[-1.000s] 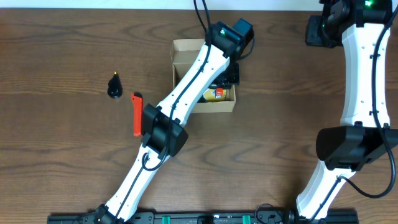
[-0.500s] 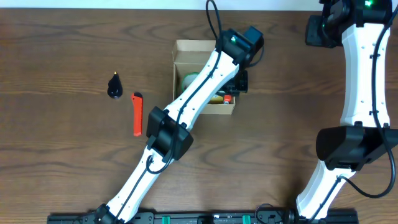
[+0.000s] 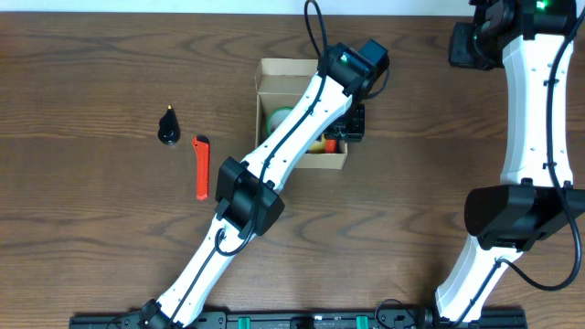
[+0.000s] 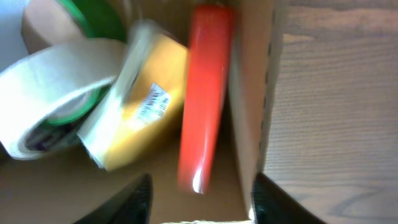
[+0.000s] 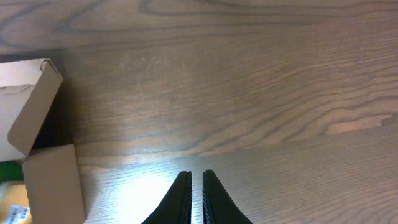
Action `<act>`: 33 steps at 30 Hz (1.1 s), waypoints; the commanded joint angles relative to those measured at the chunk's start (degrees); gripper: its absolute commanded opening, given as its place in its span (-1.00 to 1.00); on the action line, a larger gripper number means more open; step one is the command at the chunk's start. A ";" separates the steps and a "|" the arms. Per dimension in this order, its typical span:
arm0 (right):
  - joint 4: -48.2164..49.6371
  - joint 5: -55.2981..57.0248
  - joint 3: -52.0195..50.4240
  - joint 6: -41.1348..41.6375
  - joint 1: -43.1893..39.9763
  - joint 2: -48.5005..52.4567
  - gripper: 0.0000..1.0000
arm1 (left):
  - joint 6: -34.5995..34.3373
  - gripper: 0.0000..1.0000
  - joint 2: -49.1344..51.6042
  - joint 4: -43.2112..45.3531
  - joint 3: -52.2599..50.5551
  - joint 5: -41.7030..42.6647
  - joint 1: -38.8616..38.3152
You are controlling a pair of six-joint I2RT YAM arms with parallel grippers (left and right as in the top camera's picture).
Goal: Pack container
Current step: 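Release the stapler and withdraw the left gripper from the box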
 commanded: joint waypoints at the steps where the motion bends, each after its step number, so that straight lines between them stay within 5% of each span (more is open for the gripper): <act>1: 0.11 -0.37 -0.37 0.68 0.31 -0.28 -0.84 | 1.33 0.35 0.98 -3.30 0.13 -2.38 0.11; 11: 0.13 -0.33 -0.39 0.66 0.28 -0.28 -0.76 | 4.17 0.29 -3.06 -4.52 0.31 -9.68 1.42; 15: 0.35 0.15 -0.39 0.24 0.24 -0.28 0.13 | 6.29 0.32 -8.11 -4.52 0.31 -13.42 2.95; 17: 0.61 0.63 -0.37 0.00 0.17 -0.28 0.99 | 7.08 0.33 -11.30 -4.52 0.31 -14.82 4.17; 24: 1.70 9.40 -0.37 0.00 -0.20 -0.28 0.98 | 11.54 0.35 -20.81 -4.52 0.28 -17.66 10.27; 33: 1.84 4.44 -0.37 0.55 -7.98 -0.28 0.98 | 17.40 0.29 -24.20 -4.52 -0.50 -15.93 23.37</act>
